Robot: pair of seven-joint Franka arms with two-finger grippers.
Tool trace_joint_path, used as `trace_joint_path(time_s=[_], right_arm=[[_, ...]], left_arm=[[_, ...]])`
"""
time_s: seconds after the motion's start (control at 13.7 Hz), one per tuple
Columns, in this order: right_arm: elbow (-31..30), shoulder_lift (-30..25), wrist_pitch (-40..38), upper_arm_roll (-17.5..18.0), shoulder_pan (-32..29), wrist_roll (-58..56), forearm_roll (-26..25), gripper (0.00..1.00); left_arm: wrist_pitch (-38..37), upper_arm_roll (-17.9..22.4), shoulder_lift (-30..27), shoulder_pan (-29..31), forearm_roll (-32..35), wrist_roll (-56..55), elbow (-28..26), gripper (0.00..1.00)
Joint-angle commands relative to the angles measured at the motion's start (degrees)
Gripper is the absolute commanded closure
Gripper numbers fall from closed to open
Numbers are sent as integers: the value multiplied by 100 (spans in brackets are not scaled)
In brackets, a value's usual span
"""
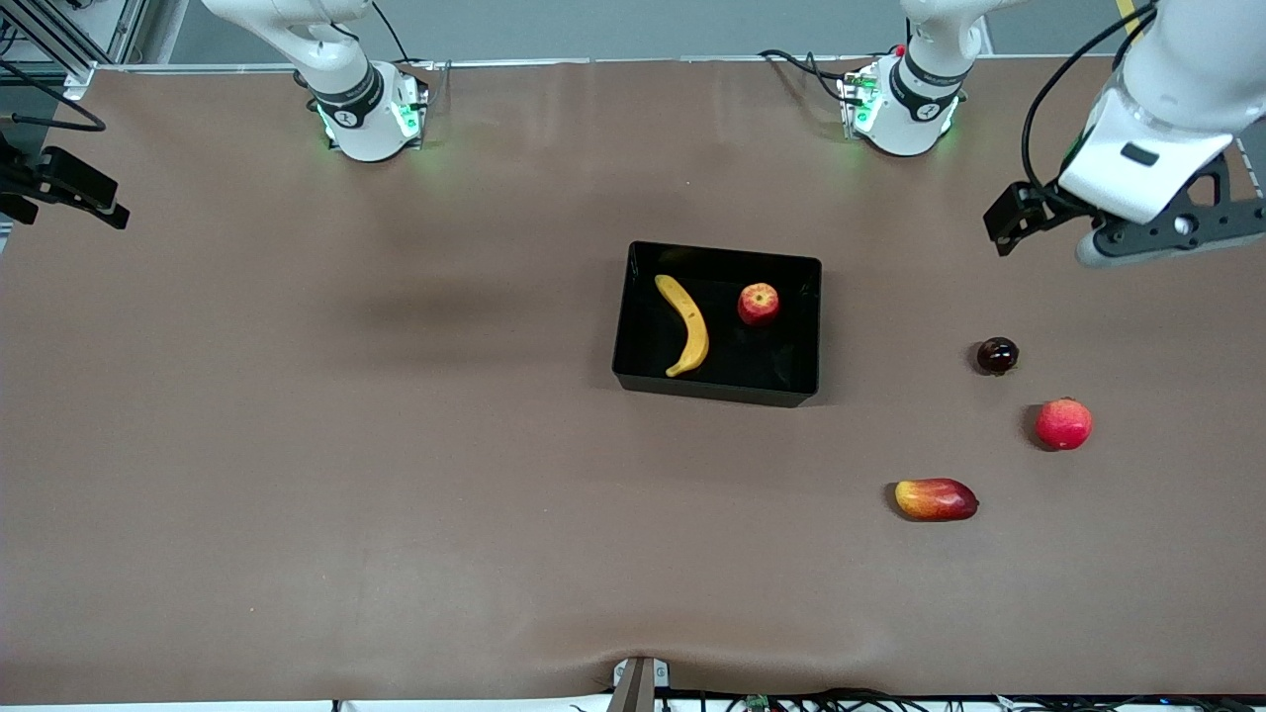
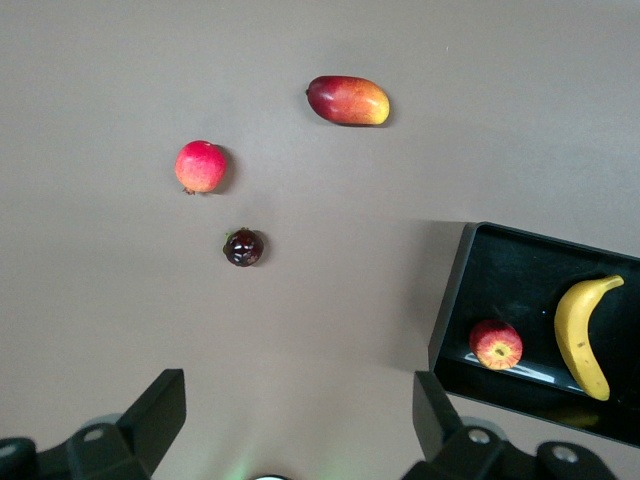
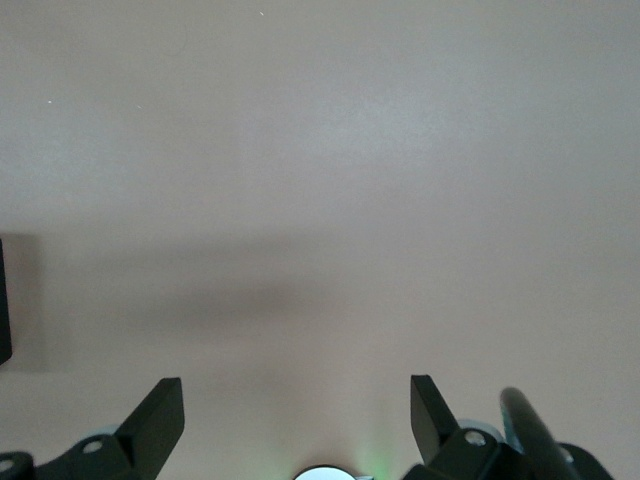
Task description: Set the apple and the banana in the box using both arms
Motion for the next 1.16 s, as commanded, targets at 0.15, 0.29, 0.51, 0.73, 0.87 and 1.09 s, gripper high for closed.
trace_joint_path(time_s=[0.15,0.29,0.51,0.73,0.87,1.09], right_arm=[[14,-1,-5,80,-191,-84,3,0],[5,-1,-5,80,-209,-102,3,0],[5,-1,-5,80,-209,-102,3,0],[5,-1,-5,80,-209,-102,3,0],[5,-1,-5,80,-209,-102,3,0],[5,-1,-5,80,-209,-102,3,0]], left_arm=[[-48,794,-273,-518,-242,513,-180,0],[-48,1884,-308,-1310,-514,881,-181,0],[-31,2940,-387,-1935,-788,1488,-338,0],[118,3076,-510,-2008,-893,1507,-593,0],[302,2971,-677,-1955,-893,1507,-865,0],[470,2874,-836,-1920,-893,1498,-1121,0]])
